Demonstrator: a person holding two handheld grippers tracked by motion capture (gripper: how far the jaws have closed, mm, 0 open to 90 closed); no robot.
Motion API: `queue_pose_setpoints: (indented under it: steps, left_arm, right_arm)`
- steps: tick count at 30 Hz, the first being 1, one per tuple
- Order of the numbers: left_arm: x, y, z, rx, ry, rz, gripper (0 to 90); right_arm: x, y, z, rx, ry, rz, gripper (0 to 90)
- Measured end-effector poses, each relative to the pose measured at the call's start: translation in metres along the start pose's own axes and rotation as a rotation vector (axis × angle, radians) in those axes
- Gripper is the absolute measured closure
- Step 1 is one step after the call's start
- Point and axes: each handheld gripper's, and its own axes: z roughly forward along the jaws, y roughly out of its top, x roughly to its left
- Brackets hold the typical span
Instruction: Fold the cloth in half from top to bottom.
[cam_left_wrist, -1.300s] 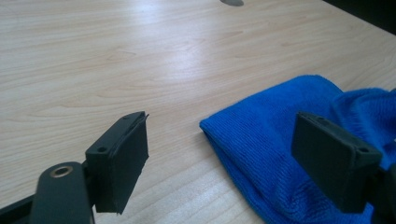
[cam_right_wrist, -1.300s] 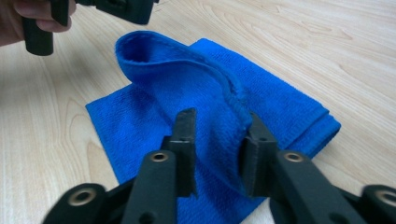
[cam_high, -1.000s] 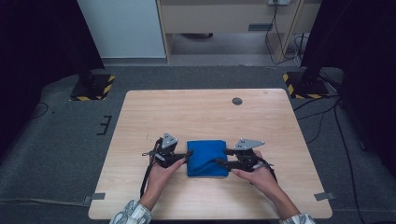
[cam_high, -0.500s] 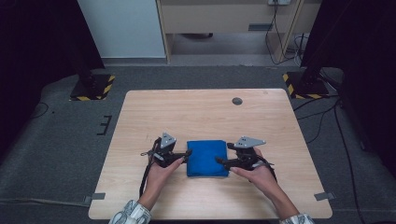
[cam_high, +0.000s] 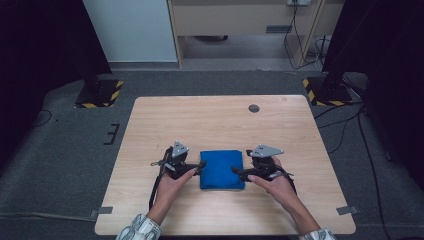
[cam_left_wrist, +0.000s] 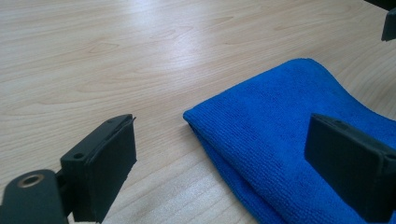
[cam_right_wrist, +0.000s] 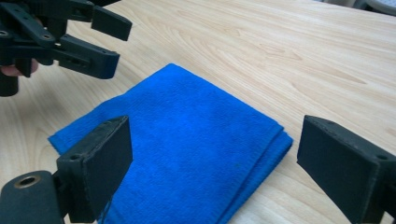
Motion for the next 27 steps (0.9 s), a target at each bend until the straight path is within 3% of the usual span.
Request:
queue_pose_setpoints:
  steps: [16, 27]
  left_arm:
    - [0.0027, 0.0007, -0.0018, 0.007, -0.015, 0.004, 7.8]
    - [-0.0002, 0.0011, -0.0027, 0.014, -0.021, 0.017, 7.4]
  right_arm:
    - [-0.0053, -0.0008, -0.0037, 0.006, -0.026, 0.029, 9.7]
    - [-0.0078, -0.0048, -0.0103, 0.022, -0.042, 0.013, 9.6]
